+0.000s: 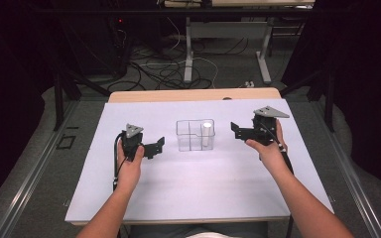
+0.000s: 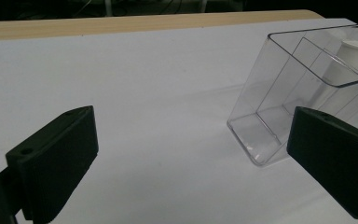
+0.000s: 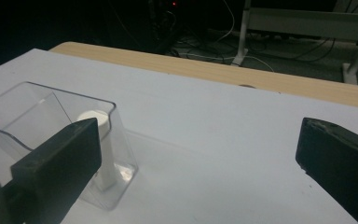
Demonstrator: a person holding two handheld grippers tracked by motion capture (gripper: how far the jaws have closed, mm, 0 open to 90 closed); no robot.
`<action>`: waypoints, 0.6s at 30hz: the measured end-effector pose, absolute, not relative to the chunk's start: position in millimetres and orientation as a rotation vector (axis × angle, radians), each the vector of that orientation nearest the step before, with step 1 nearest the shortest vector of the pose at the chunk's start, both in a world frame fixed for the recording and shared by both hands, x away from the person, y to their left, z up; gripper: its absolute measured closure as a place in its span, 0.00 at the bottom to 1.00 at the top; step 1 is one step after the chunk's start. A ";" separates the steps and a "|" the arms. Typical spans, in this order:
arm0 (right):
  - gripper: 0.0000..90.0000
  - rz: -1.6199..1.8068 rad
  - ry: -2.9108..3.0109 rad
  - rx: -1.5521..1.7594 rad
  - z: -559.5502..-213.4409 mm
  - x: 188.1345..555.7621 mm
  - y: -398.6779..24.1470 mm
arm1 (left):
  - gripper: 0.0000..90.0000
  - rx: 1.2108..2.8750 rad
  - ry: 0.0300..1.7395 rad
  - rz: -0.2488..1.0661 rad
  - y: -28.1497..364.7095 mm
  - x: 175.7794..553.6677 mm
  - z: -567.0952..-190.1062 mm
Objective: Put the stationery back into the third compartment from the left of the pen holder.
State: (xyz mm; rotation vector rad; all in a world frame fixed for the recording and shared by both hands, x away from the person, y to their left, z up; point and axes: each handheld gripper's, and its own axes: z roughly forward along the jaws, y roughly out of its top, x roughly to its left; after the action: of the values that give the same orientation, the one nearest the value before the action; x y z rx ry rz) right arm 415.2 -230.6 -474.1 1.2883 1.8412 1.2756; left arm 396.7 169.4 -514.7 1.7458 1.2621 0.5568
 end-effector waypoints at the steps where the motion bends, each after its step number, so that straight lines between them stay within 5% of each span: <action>1: 0.00 1.270 1.838 1.292 -476.0 414.2 -233.3 | 0.02 1.746 1.262 0.558 169.7 396.7 -514.8; 18: 0.00 1.236 1.800 1.340 -501.7 405.5 -263.1 | 0.02 1.752 1.271 0.558 172.7 397.0 -516.6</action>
State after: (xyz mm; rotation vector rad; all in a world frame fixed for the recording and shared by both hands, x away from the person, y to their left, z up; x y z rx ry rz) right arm 405.5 -263.1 -501.7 1.3400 1.8000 1.2360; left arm 397.0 172.7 -516.6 1.7523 1.2711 0.5581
